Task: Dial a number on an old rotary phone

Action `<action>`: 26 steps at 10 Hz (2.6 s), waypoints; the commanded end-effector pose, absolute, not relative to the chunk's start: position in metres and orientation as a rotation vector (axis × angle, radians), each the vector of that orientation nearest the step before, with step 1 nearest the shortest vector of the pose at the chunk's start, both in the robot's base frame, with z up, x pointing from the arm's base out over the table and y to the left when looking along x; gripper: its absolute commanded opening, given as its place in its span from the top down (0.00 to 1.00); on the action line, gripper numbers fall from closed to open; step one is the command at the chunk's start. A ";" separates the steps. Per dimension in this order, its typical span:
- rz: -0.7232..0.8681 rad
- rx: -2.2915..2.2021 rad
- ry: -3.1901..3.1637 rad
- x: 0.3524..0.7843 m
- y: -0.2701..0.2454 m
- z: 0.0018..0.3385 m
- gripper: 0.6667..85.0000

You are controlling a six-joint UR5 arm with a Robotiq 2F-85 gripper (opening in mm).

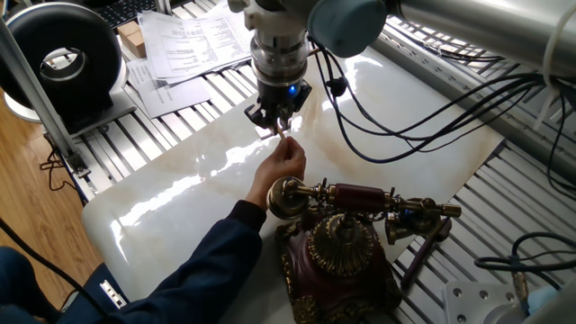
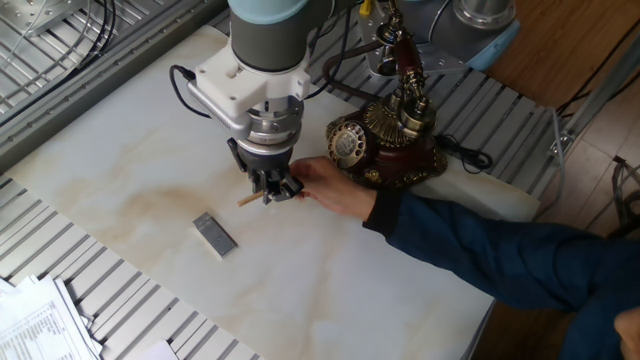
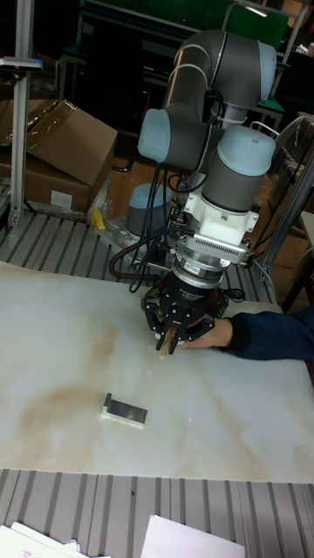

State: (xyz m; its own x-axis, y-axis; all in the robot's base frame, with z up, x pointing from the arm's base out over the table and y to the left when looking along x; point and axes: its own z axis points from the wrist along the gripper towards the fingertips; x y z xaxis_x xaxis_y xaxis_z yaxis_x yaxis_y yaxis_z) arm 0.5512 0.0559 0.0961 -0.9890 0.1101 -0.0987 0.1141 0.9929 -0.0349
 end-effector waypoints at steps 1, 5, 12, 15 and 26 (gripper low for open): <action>-0.033 0.227 3.043 0.553 0.060 0.095 0.69; -0.039 0.252 3.057 0.557 0.058 0.101 0.71; -0.041 0.247 3.054 0.565 0.052 0.102 0.75; -0.045 0.275 3.054 0.567 0.051 0.101 0.81; 0.024 0.299 3.010 0.549 0.068 0.145 0.99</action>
